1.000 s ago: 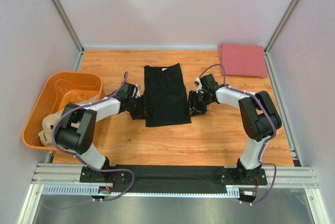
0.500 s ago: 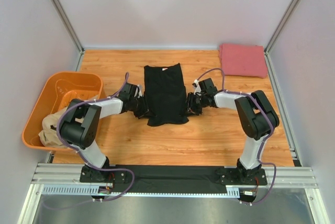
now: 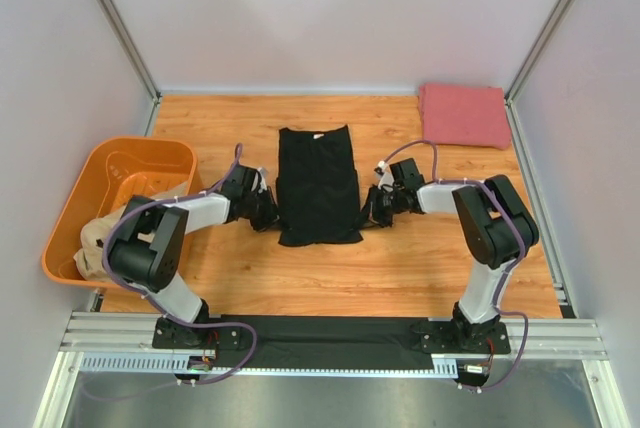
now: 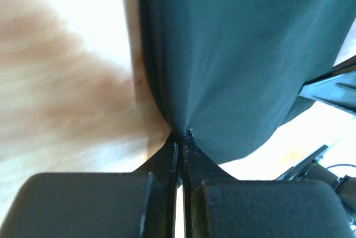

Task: Fold and stack the t-shirts
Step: Fold the tshirt

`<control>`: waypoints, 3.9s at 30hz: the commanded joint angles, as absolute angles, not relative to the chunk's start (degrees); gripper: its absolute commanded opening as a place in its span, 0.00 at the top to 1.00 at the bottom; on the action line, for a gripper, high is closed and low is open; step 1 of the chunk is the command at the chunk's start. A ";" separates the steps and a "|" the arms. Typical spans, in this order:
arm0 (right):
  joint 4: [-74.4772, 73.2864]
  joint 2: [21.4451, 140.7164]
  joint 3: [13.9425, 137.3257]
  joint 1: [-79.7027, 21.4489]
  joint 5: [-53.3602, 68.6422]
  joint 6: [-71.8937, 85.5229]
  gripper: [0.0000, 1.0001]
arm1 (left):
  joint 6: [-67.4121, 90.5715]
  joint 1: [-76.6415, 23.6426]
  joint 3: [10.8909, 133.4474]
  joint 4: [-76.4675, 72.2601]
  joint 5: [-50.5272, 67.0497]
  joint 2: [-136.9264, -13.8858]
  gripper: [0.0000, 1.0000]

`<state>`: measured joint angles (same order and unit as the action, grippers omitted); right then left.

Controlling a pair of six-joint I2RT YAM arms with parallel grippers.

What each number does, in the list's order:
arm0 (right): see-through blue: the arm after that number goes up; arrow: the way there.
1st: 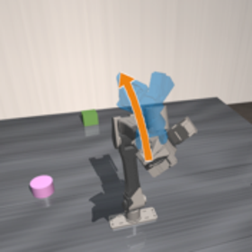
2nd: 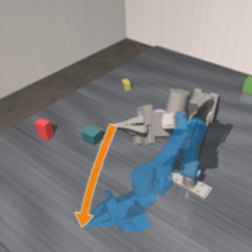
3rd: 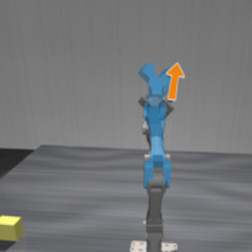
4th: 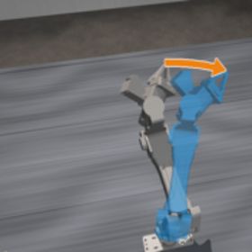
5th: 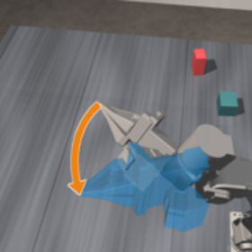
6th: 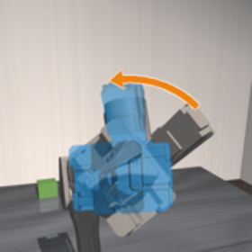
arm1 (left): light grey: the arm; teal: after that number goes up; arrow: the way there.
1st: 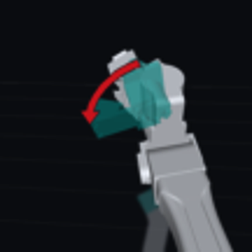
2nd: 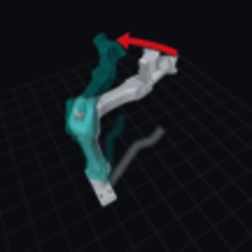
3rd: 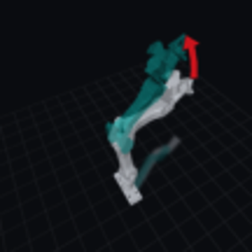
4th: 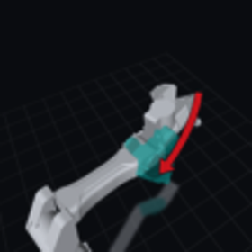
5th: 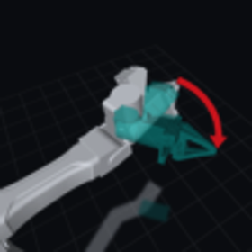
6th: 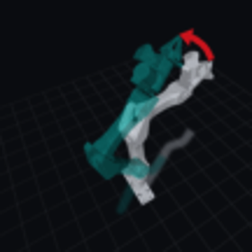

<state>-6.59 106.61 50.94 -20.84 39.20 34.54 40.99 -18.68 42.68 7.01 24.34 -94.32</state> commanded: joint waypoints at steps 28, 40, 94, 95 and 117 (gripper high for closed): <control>-28.91 68.99 33.64 -26.37 42.36 36.48 1.00 | 58.62 -36.21 30.75 32.52 17.94 -53.08 1.00; -33.84 87.26 58.51 -19.96 45.87 33.22 1.00 | 48.27 -22.86 53.60 33.31 22.76 -73.20 1.00; -34.63 126.38 101.05 -9.23 38.50 22.15 0.43 | 12.41 -13.89 87.70 23.74 15.03 -110.37 0.51; -34.19 128.21 102.03 -9.40 38.50 22.24 0.43 | 12.31 -13.80 88.85 22.95 14.94 -111.78 0.51; -32.52 136.14 110.91 -10.72 40.43 25.14 0.47 | 11.78 -13.27 104.94 28.56 20.82 -127.88 0.54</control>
